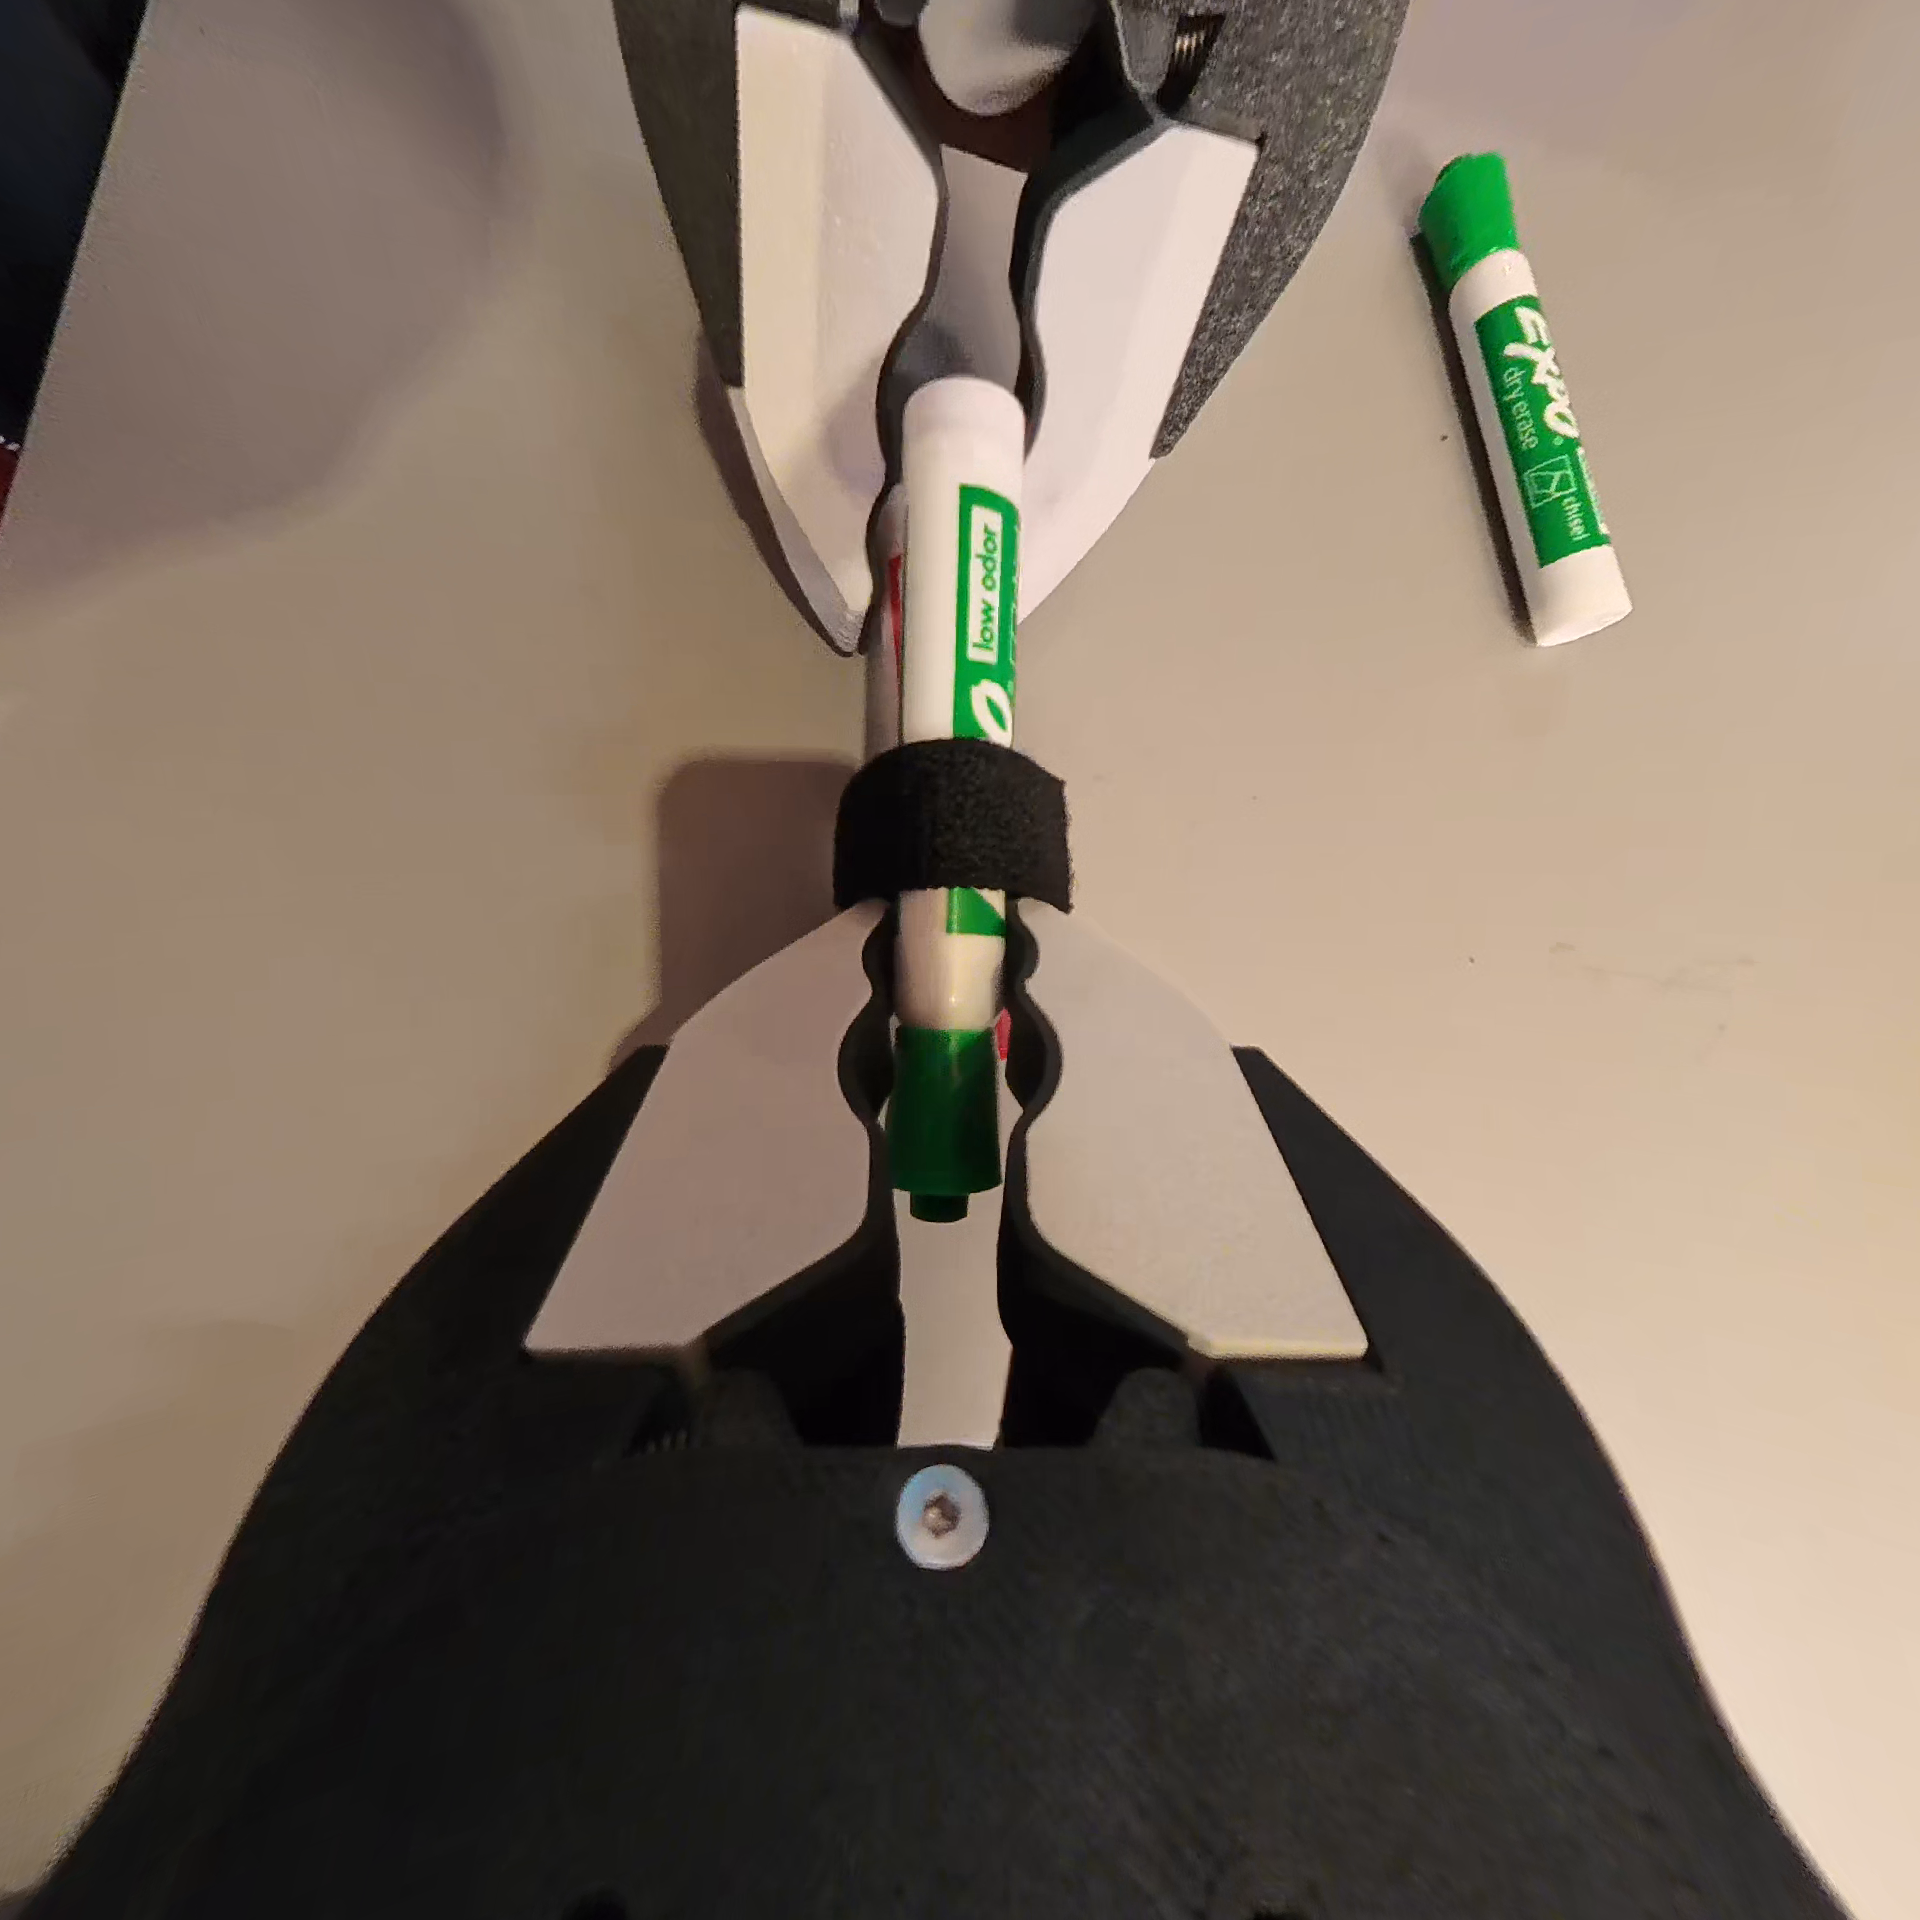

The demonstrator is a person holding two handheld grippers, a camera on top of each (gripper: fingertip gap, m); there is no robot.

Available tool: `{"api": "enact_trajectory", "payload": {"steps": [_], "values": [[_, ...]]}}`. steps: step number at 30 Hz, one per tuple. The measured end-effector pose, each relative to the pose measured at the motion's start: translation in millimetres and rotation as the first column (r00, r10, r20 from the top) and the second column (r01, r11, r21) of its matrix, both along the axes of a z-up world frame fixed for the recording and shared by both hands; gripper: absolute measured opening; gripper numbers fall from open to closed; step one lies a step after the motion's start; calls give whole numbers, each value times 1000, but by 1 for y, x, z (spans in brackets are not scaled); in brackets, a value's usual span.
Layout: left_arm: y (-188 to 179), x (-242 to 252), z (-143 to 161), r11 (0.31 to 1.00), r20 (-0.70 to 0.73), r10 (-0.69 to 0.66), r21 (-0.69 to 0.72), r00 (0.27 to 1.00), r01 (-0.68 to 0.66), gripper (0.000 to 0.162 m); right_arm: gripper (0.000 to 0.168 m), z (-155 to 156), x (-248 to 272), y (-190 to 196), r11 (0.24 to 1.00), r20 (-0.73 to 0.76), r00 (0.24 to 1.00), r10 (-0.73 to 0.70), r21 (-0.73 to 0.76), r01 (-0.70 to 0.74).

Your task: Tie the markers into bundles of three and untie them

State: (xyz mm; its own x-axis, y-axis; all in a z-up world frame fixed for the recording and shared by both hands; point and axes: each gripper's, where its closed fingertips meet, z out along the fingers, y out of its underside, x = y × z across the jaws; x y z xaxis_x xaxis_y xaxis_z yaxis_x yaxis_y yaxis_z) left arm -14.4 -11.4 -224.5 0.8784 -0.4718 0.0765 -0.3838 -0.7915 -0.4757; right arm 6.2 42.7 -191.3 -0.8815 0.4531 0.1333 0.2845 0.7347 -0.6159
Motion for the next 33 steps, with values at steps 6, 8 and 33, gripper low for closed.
{"api": "enact_trajectory", "payload": {"steps": [6,8,33], "values": [[8,6,8,997,71,5,73,997,-10,21,18,-10,3,0,999,3,1000,7,48,-7],[12,9,15,993,135,12,114,991,-28,20,19,-11,4,0,999,10,1000,9,51,-9],[8,3,48,942,476,60,263,877,-207,44,17,-8,-3,-7,998,-9,1000,30,56,-29]]}}
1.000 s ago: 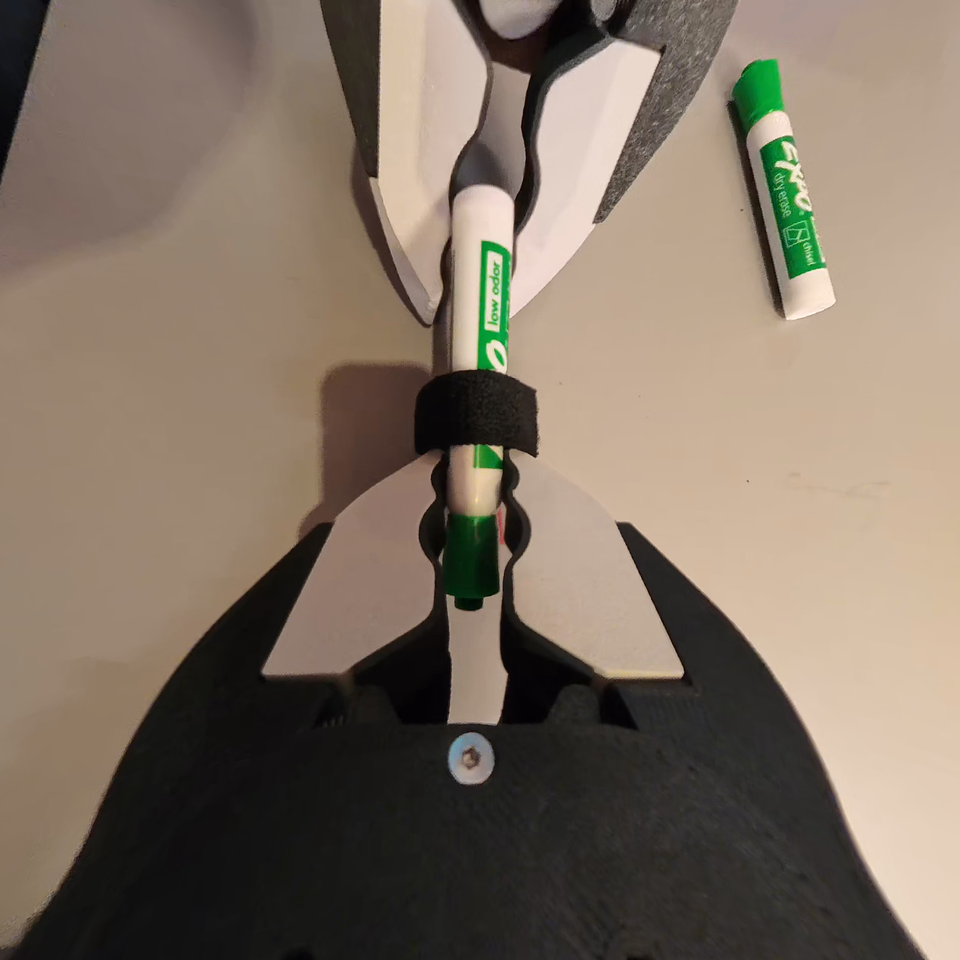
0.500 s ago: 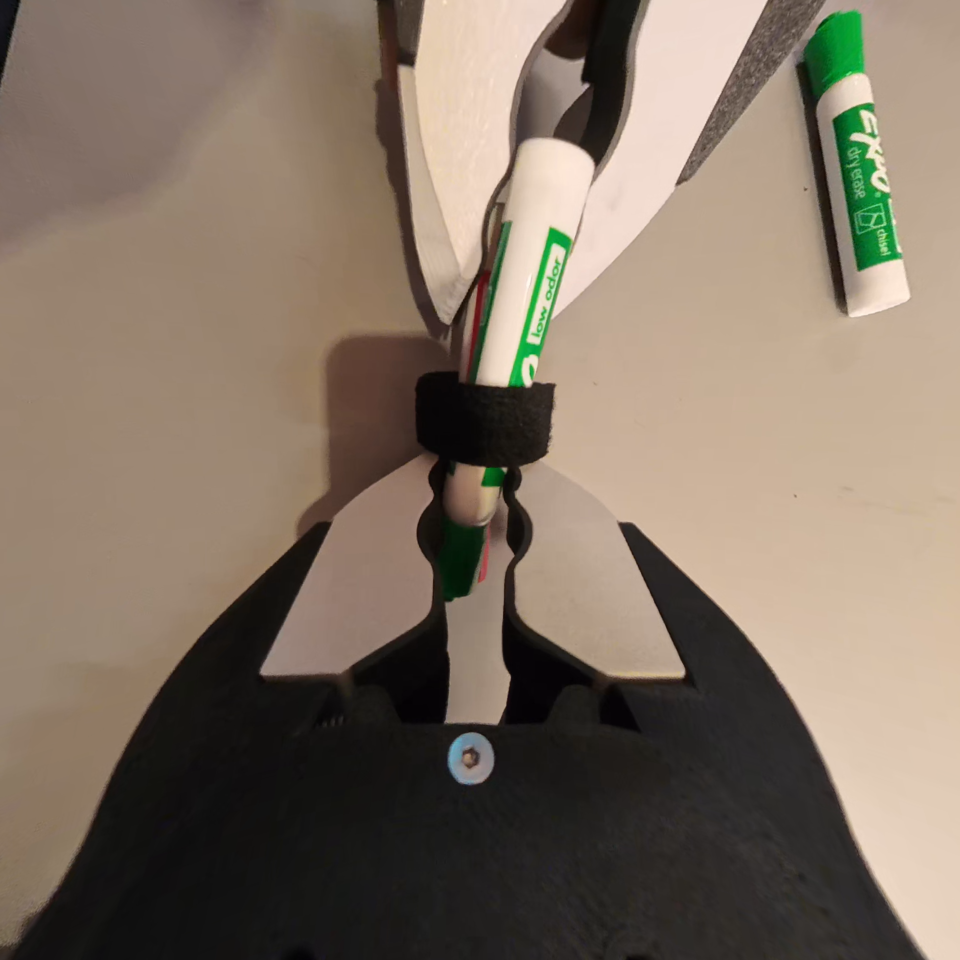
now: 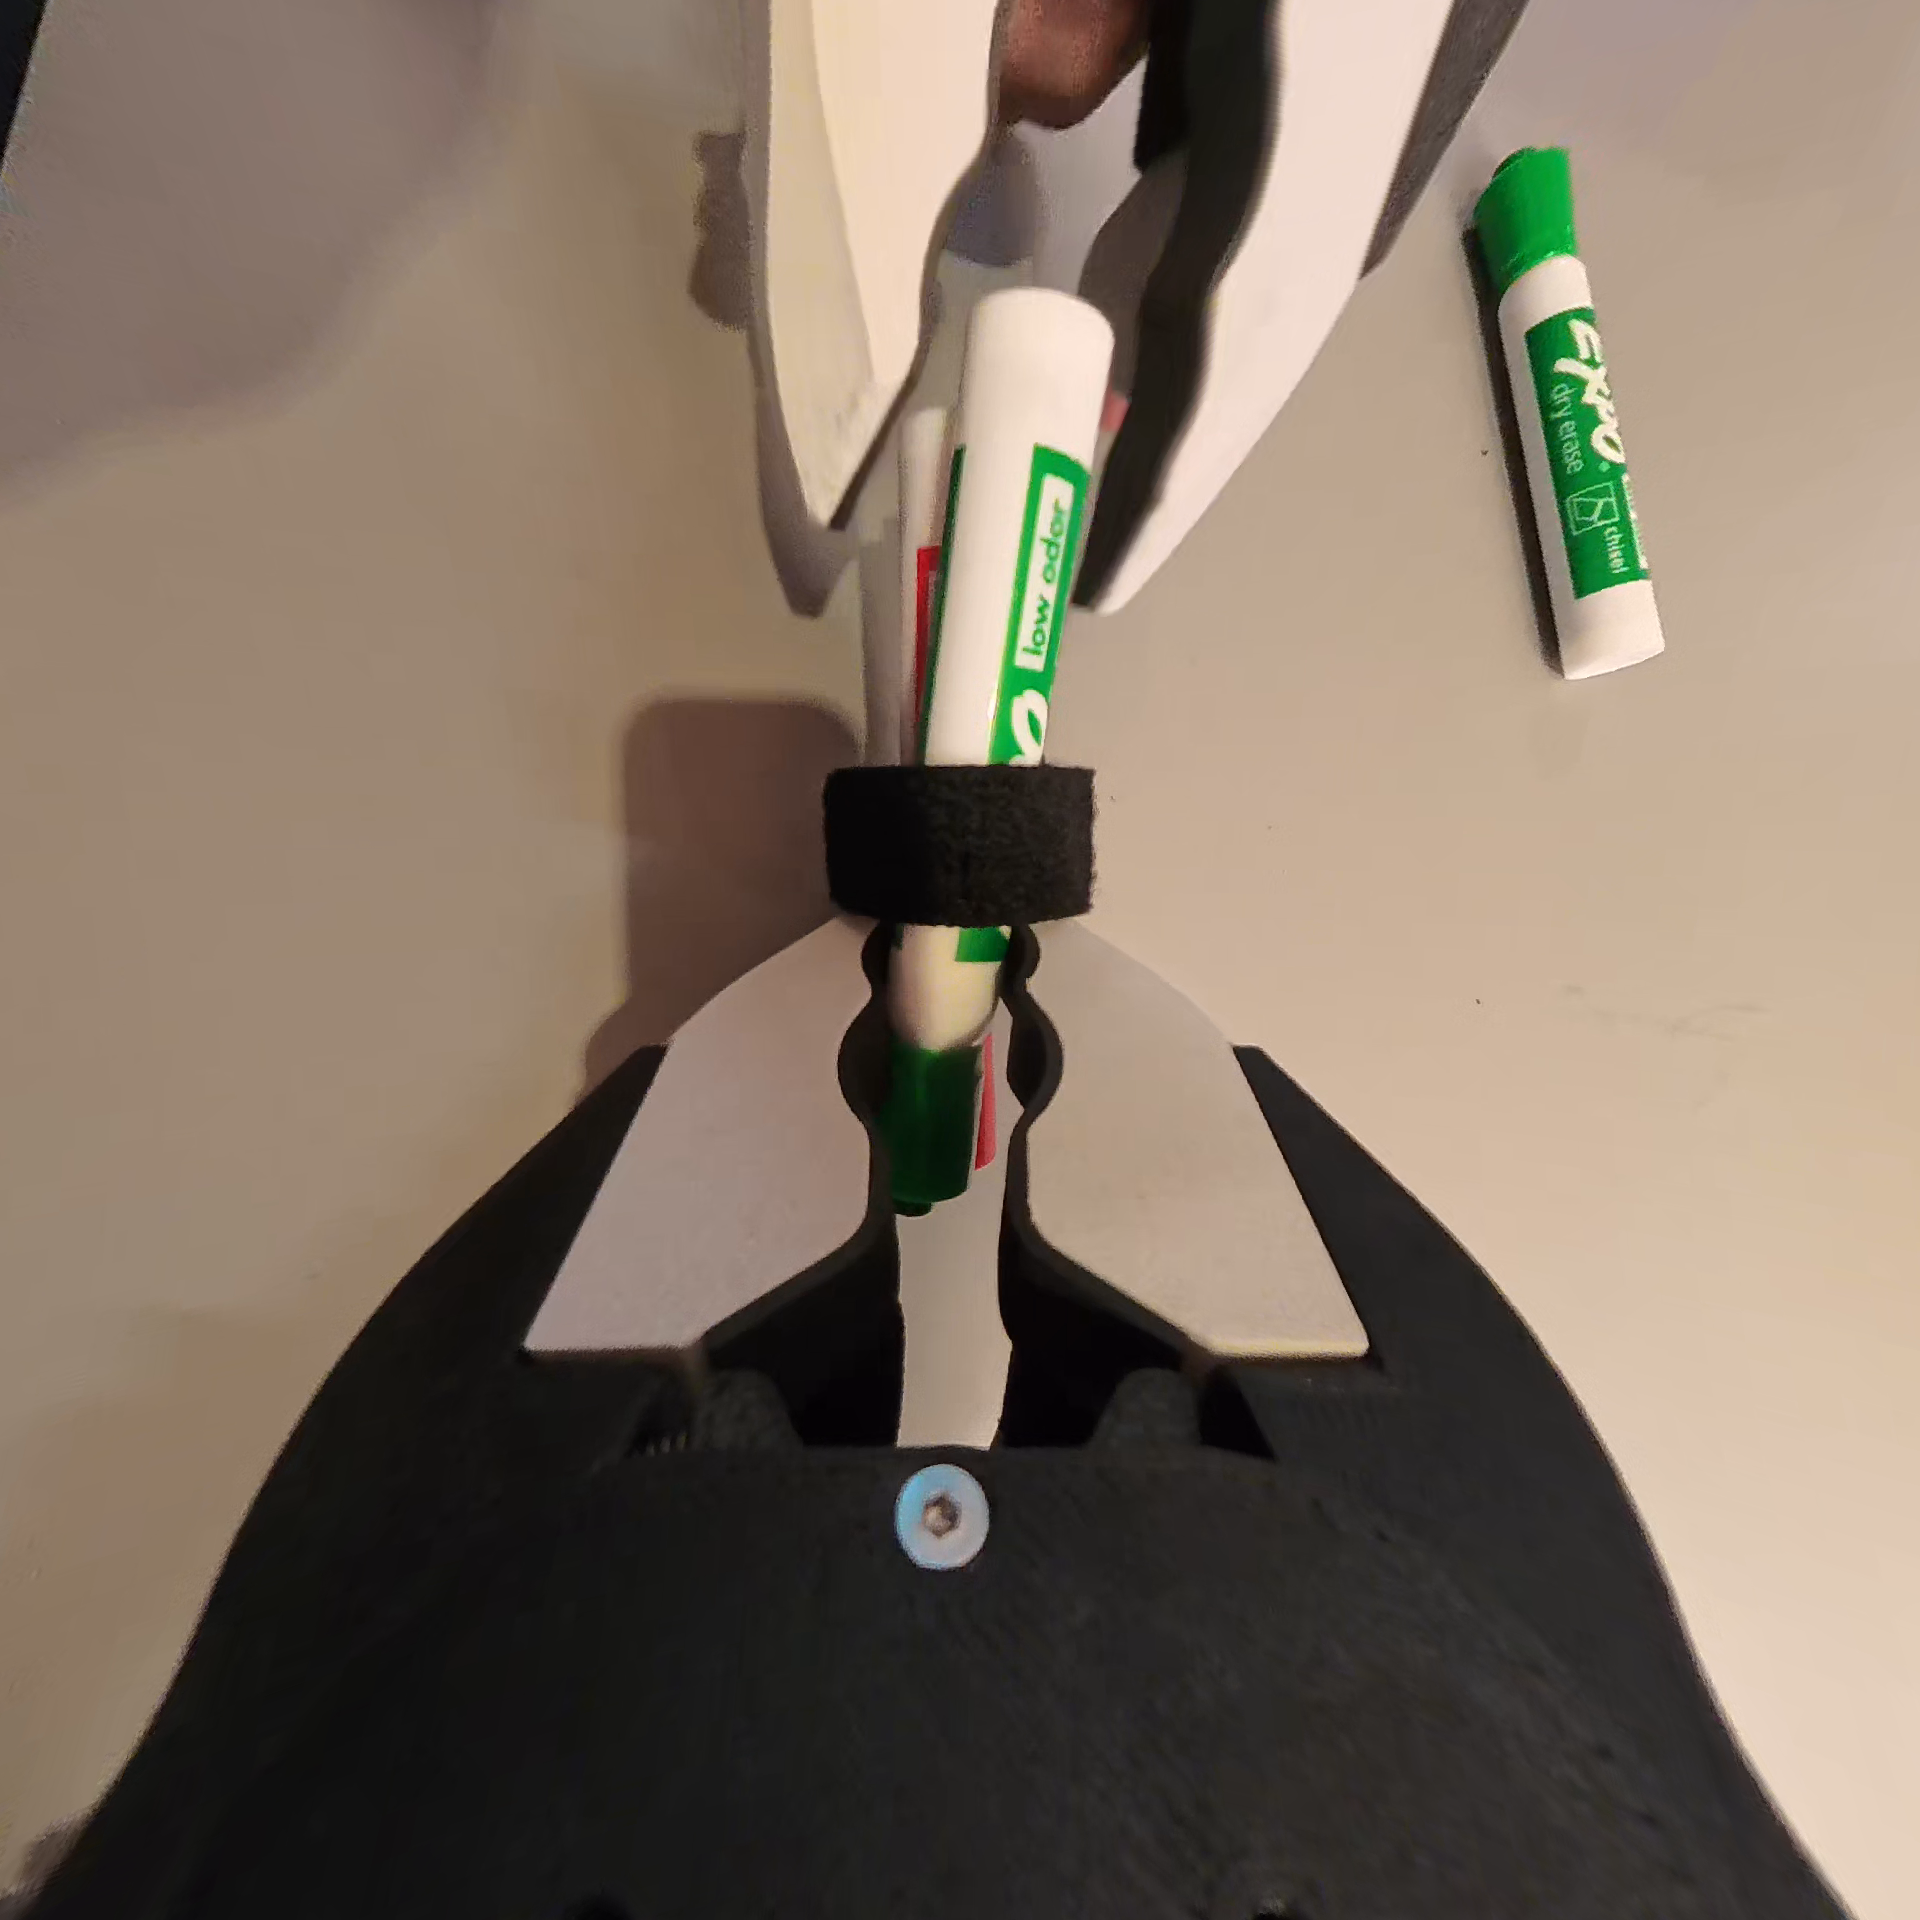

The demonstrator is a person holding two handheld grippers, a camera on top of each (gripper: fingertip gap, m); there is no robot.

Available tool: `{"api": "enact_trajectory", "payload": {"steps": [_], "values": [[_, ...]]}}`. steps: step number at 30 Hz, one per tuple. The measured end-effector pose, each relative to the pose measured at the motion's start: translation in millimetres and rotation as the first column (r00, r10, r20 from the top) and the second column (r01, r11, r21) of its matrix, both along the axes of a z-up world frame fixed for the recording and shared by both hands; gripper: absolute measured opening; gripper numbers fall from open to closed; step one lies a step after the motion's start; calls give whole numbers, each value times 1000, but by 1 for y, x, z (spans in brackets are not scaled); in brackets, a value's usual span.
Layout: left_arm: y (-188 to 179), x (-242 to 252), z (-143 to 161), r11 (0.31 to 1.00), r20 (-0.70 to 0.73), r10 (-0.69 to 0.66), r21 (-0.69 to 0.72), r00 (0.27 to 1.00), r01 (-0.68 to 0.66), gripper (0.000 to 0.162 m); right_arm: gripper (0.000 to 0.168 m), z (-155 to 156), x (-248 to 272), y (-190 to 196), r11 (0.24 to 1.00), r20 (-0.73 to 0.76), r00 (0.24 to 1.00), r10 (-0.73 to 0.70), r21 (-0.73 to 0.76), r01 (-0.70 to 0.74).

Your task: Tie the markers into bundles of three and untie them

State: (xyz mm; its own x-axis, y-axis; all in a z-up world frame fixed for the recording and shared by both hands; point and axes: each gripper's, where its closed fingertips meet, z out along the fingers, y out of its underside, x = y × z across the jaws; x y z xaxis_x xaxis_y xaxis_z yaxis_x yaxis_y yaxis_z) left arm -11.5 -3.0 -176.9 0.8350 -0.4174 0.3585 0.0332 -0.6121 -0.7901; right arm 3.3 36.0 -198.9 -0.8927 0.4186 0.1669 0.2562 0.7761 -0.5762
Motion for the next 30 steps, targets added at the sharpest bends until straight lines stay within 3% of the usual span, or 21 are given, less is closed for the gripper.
{"api": "enact_trajectory", "payload": {"steps": [6,11,14,16,18,20,22,24,26,30], "values": [[0,-9,17,998,-47,38,57,998,-35,68,17,7,-4,1,1000,-22,1000,-13,-13,12],[-7,-47,17,990,-241,126,96,962,-106,68,18,10,-5,13,999,-36,999,-33,27,34],[-16,-113,3,961,-459,275,90,845,-263,68,18,14,-6,23,998,-42,998,-47,39,49],[-27,-150,-13,946,-568,288,41,771,-323,68,18,18,-8,28,998,-53,997,-54,41,57],[-34,-169,-32,937,-597,248,-51,763,-345,71,18,21,-11,31,997,-72,996,-60,47,64],[-37,-174,-45,929,-557,218,-134,801,-346,72,18,25,-14,34,996,-96,993,-63,53,68],[-35,-175,-47,925,-509,215,-167,833,-340,66,18,27,-17,37,995,-118,990,-71,56,78],[-32,-170,-48,930,-468,201,-185,860,-318,48,18,30,-20,39,995,-137,987,-82,43,88],[-29,-165,-48,941,-477,188,-163,859,-297,17,18,31,-22,42,995,-148,984,-94,28,100],[-25,-151,-47,950,-444,180,-153,878,-272,17,18,34,-25,43,993,-159,981,-115,-18,114]]}}
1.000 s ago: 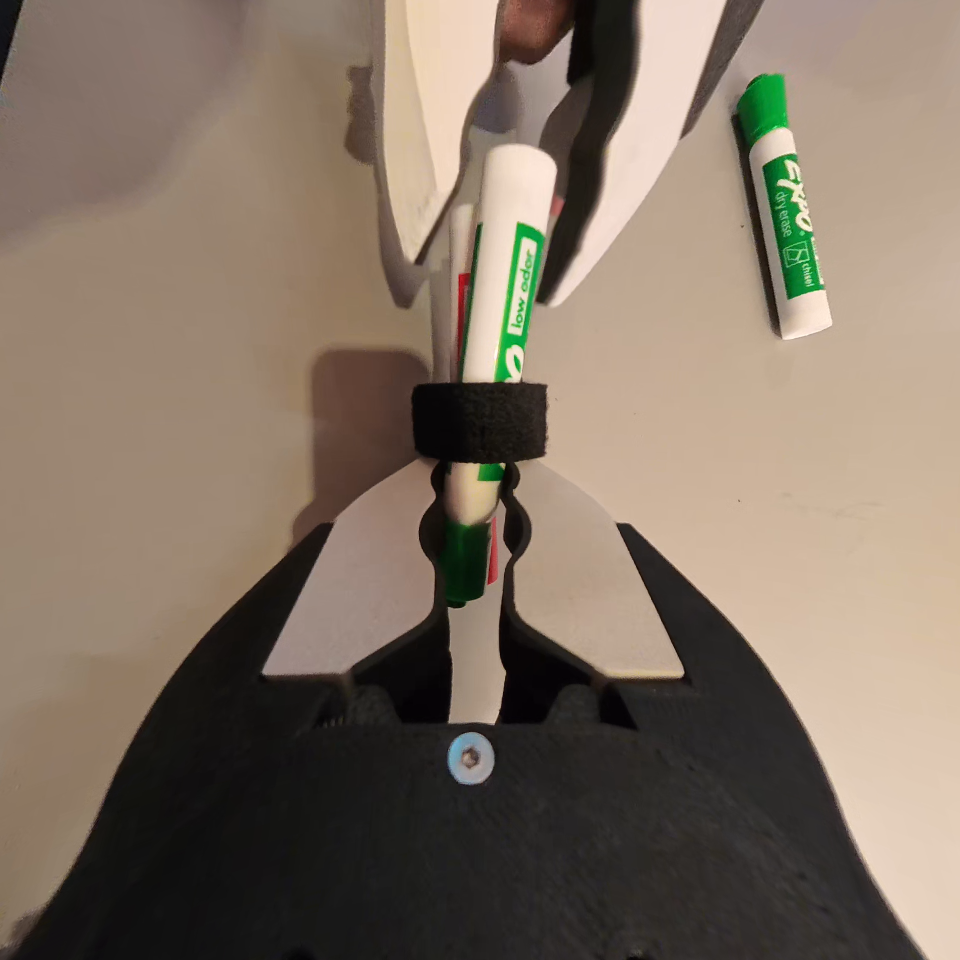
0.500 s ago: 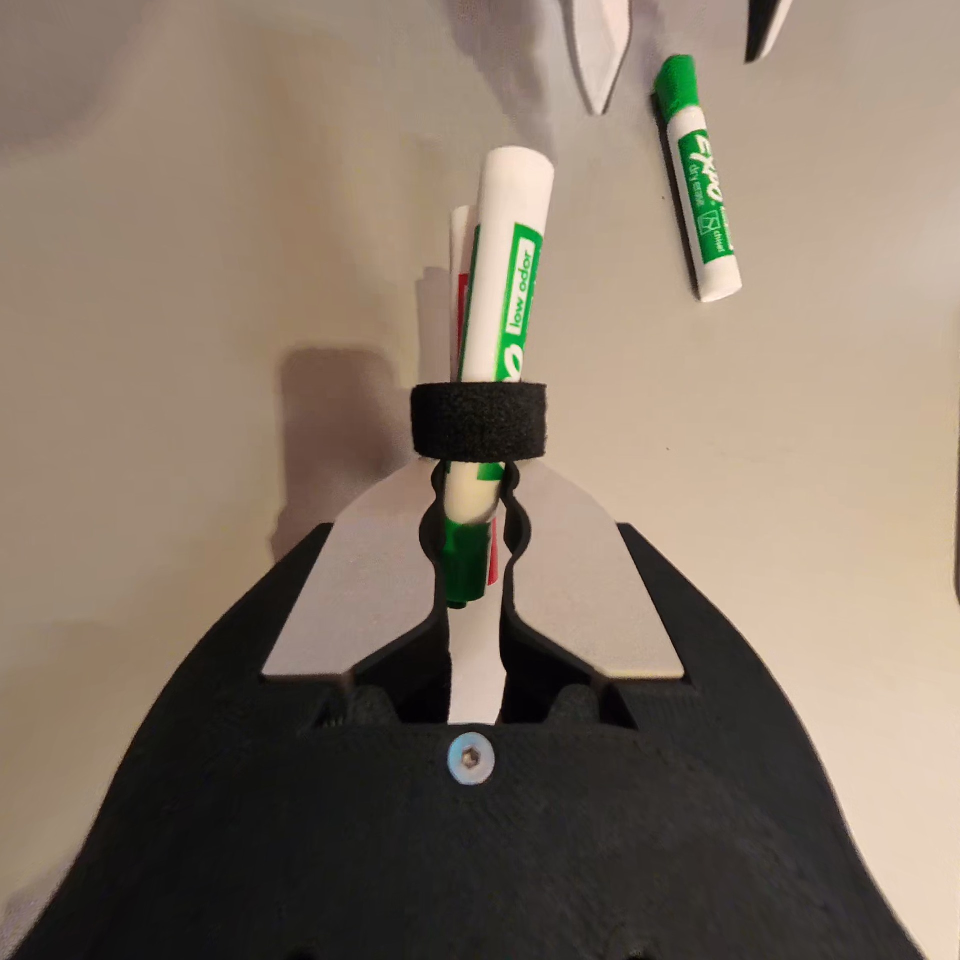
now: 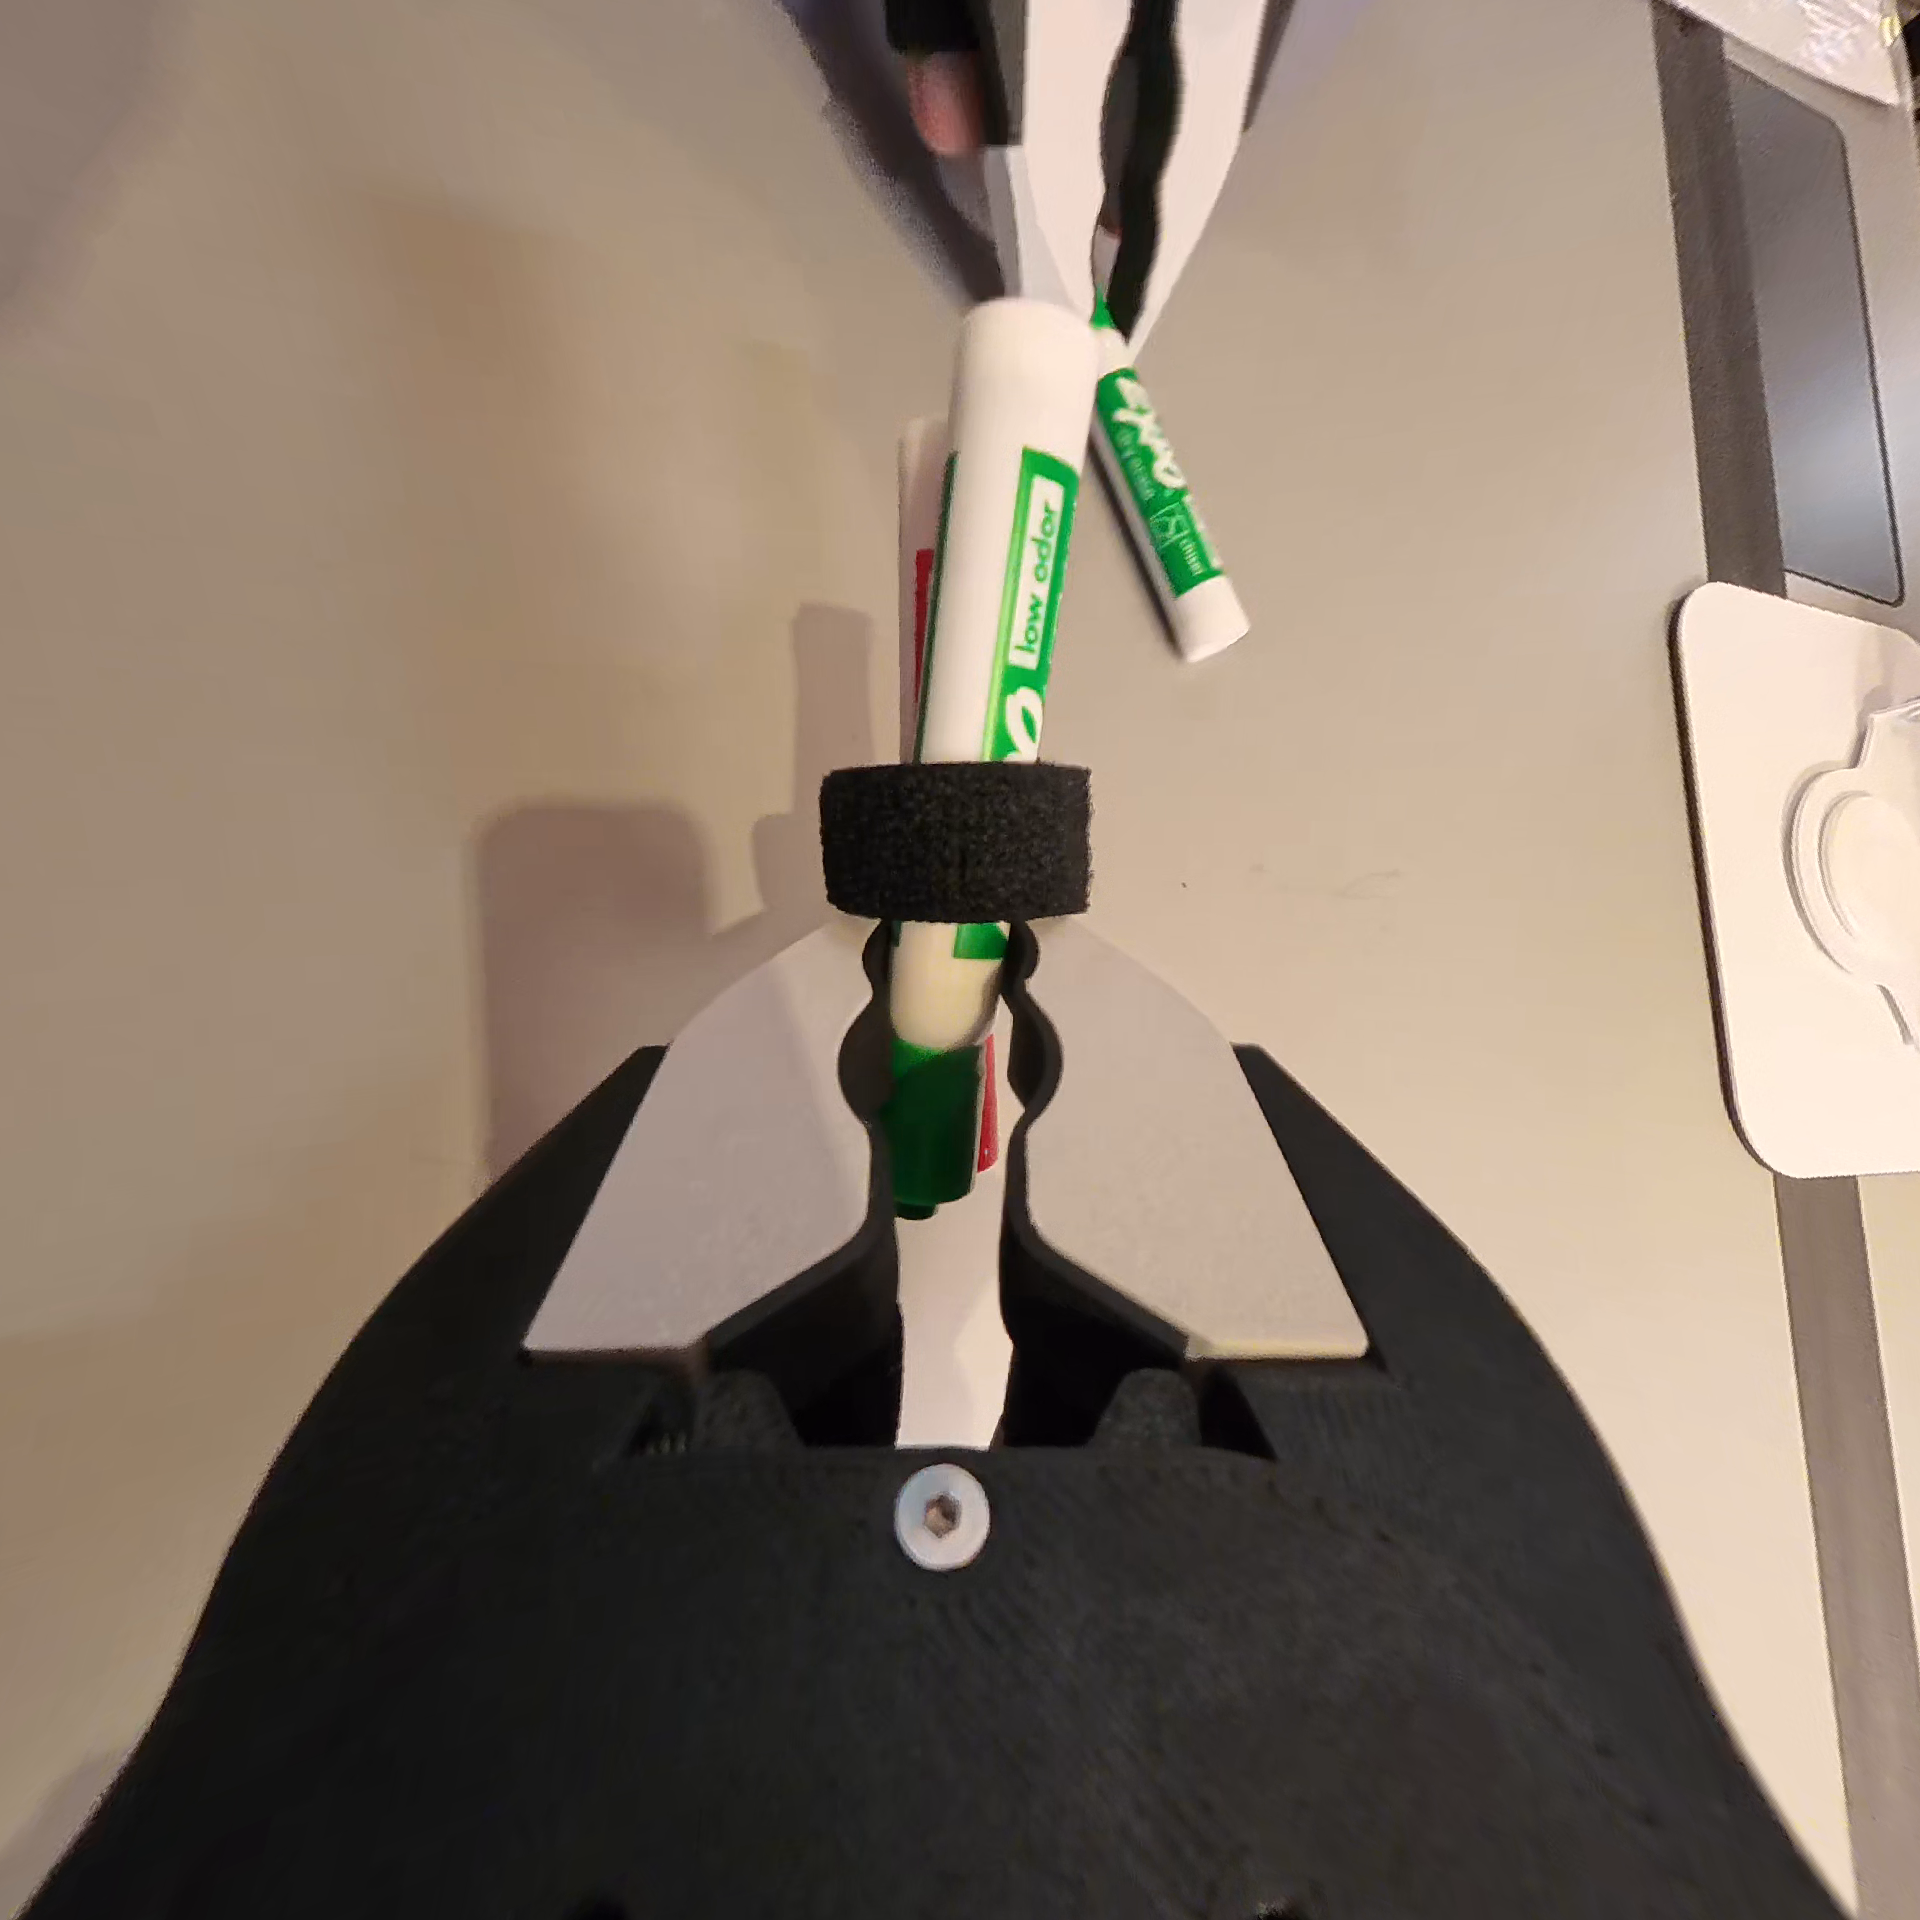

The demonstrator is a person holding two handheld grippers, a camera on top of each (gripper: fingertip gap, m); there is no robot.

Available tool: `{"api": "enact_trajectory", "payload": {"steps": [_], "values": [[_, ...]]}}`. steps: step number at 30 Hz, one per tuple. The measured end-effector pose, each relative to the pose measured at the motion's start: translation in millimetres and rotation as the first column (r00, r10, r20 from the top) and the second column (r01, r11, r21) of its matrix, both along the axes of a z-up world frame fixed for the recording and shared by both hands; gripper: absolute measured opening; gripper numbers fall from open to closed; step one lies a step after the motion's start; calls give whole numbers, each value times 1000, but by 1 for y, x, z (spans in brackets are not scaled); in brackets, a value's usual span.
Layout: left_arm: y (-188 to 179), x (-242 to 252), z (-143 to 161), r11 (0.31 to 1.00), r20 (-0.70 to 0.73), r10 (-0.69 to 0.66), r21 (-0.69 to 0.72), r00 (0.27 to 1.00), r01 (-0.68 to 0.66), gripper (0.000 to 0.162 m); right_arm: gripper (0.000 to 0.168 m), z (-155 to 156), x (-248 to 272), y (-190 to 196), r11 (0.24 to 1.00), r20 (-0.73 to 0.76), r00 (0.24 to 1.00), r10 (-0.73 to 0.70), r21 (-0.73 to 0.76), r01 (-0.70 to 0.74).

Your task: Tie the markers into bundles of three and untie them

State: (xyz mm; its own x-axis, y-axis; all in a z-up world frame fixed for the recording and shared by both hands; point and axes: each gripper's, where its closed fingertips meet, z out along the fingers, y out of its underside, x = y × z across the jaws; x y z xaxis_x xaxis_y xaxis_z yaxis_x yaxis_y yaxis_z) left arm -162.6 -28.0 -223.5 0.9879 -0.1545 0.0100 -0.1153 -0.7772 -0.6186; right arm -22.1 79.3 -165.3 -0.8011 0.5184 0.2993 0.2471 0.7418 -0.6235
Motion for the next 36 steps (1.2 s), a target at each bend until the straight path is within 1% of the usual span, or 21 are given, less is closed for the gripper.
{"api": "enact_trajectory", "payload": {"steps": [3,5,7,10,12,16,19,21,23,25,27,30,33,34,36], "values": [[0,21,3,998,91,-52,41,995,48,17,18,-1,-2,3,1000,-10,1000,-7,-5,7],[-4,39,5,993,127,-112,44,986,108,17,17,-2,-3,4,1000,-19,1000,-3,7,3],[-10,64,7,982,201,-186,30,962,184,17,17,-1,-5,4,1000,-39,999,4,26,-3],[-8,97,9,974,301,-221,20,928,226,17,18,-1,-9,6,997,-87,996,17,77,-11],[-2,116,8,969,324,-237,13,916,247,17,18,0,-11,5,994,-120,992,27,110,-13],[24,131,7,982,297,-188,32,936,187,17,18,-2,-13,0,990,-138,990,35,142,-15],[30,128,3,986,213,-166,14,963,167,19,18,-4,-14,-1,986,-149,988,34,164,-9],[31,125,5,989,195,-149,22,969,148,38,18,-7,-13,-1,983,-152,988,36,183,-8],[34,115,13,992,161,-120,56,980,113,50,18,-11,-11,-2,981,-142,989,38,194,-10],[39,106,27,989,97,-108,113,989,96,56,18,-15,-10,-4,981,-118,992,44,195,-20],[44,101,40,981,5,-125,147,992,123,61,18,-19,-9,-5,979,-86,995,51,199,-33],[50,105,48,971,-107,-208,99,972,219,62,17,-24,-9,-7,973,-32,997,72,224,-63],[54,111,40,952,-161,-304,-7,939,307,61,18,-26,-11,-11,968,15,995,95,230,-96],[57,111,37,948,-165,-319,-31,933,318,58,18,-25,-12,-13,967,25,994,105,229,-107],[60,113,31,937,-145,-350,-69,926,343,47,18,-23,-14,-17,967,43,992,120,221,-126]]}}
